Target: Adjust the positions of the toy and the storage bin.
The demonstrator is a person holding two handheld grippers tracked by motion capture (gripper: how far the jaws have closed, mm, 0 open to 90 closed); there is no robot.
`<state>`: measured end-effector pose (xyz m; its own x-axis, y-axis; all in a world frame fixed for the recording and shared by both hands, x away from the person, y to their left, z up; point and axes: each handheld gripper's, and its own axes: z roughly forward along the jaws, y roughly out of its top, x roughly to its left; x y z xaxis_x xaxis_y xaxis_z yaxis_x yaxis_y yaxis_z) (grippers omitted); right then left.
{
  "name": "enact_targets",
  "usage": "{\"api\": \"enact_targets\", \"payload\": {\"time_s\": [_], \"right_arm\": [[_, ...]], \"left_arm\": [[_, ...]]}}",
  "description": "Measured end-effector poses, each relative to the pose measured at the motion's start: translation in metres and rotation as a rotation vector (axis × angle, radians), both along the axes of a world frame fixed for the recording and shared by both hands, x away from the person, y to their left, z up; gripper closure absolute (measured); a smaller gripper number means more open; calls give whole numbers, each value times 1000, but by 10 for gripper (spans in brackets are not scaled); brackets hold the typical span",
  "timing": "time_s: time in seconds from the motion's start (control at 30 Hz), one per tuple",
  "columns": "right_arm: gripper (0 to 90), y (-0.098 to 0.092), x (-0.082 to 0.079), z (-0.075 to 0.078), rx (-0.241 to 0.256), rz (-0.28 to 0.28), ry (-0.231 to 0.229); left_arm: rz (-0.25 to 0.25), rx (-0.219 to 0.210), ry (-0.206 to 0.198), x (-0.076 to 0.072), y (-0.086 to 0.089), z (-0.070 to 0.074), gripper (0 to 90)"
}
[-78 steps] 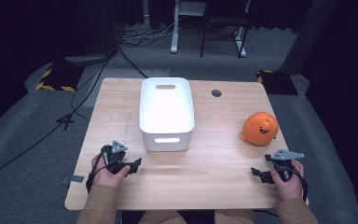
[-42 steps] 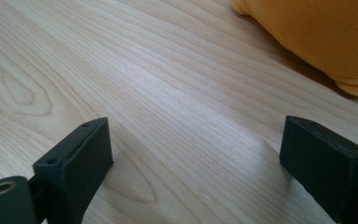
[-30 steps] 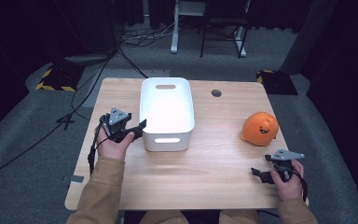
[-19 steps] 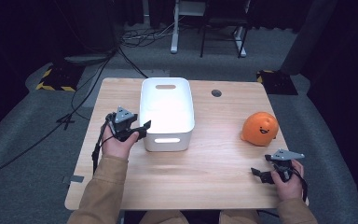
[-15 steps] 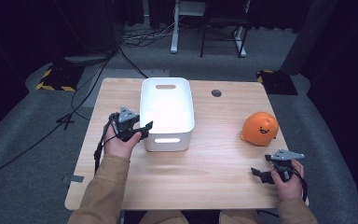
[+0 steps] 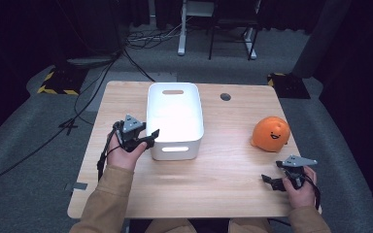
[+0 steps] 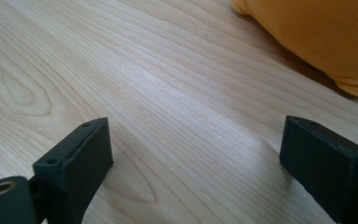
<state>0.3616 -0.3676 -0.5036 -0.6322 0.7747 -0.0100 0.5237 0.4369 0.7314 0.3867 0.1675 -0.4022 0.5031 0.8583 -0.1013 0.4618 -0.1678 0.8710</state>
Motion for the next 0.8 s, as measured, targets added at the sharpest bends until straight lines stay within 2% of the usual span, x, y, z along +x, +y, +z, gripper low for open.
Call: {"api": "enact_targets", "payload": {"time_s": [0.17, 0.3, 0.37, 0.53, 0.6, 0.8], "right_arm": [[94, 0, 0, 0, 0, 0, -1], [94, 0, 0, 0, 0, 0, 0], [94, 0, 0, 0, 0, 0, 0], [94, 0, 0, 0, 0, 0, 0], [94, 0, 0, 0, 0, 0, 0], [94, 0, 0, 0, 0, 0, 0]], "left_arm": [[-27, -16, -3, -12, -4, -2, 421], [-61, 3, -7, -24, -11, -2, 405], [-71, -7, -13, -33, -18, -3, 391], [-83, -28, -19, -45, -29, -4, 385], [-94, -11, -22, -52, -32, -4, 385], [-118, -27, -23, -74, -47, -5, 372]]}}
